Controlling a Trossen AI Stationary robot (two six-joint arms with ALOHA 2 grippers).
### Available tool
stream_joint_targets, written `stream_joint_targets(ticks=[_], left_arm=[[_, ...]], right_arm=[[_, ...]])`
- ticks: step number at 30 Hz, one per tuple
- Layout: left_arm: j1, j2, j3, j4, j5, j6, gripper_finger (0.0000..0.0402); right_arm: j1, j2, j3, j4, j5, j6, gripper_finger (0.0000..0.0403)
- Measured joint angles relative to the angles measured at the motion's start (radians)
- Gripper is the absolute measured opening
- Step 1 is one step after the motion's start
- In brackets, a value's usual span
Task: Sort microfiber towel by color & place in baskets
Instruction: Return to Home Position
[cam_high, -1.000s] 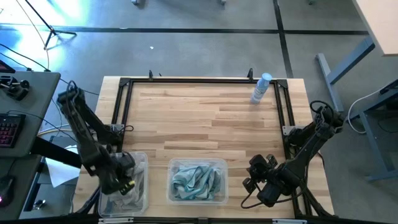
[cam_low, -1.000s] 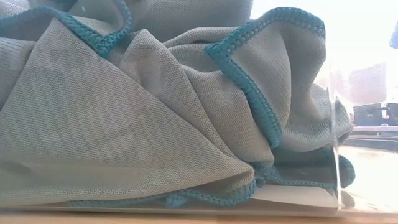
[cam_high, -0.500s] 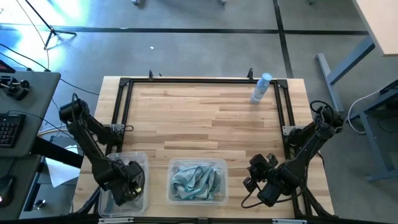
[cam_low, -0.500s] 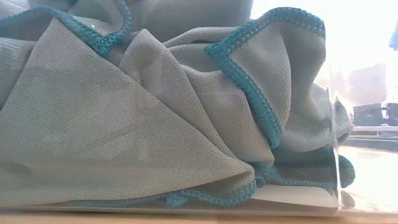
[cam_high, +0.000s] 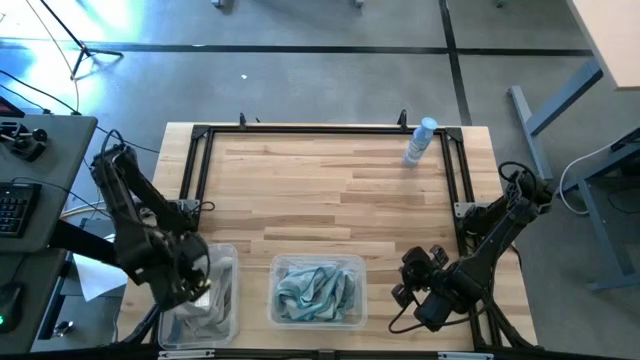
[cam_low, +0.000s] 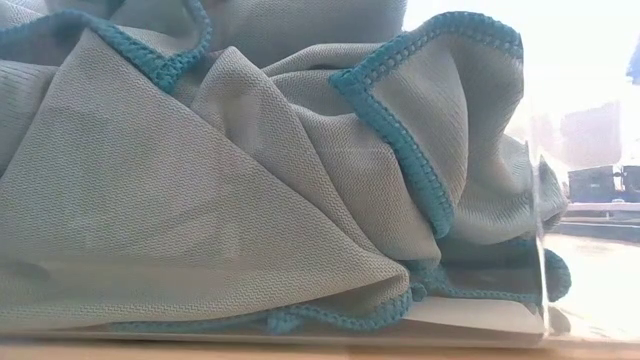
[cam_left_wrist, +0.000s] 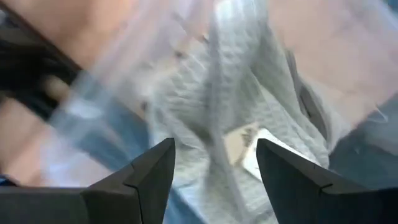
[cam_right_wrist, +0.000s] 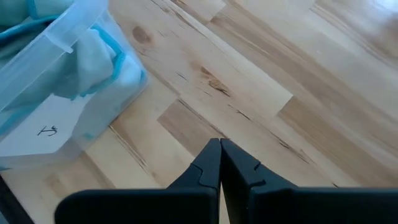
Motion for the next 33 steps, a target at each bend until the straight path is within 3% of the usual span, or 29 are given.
stream_joint_targets(ticks=[5, 9, 16, 22, 26, 28, 30, 33], left_arm=[[0.0, -0.003, 0.104, -0.198, -0.109, 0.0, 0.0213], [0.02, -0.03, 0.109, -0.191, -0.315, 0.102, 0.0213], [0.171, -0.09, 0.095, -0.172, -0.527, 0.517, 0.0198], [0.391, -0.194, -0.012, 0.112, -0.641, 0.949, 0.0114], [0.57, -0.257, -0.108, 0.344, -0.613, 1.331, 0.0026], [0.66, -0.294, -0.165, 0.456, -0.557, 1.481, 0.0008], [0.749, -0.344, -0.238, 0.591, -0.458, 1.614, 0.0012], [0.876, -0.434, -0.369, 0.817, -0.223, 1.793, 0.0006]], right_arm=[[-0.001, 0.0, 0.0, -0.06, 0.0, 0.0, 0.0], [-0.025, 0.0, 0.0, -0.085, 0.001, 0.003, 0.0], [-0.128, 0.0, 0.0, -0.078, 0.049, -0.019, 0.0], [-0.234, 0.0, 0.0, -0.072, 0.053, -0.053, 0.0], [-0.293, 0.0, 0.0, -0.071, 0.053, -0.053, 0.0], [-0.319, 0.0, 0.0, -0.063, 0.051, -0.052, 0.0], [-0.344, 0.0, 0.0, -0.048, 0.05, -0.053, 0.0], [-0.376, 0.0, 0.0, -0.01, 0.05, -0.053, 0.0]])
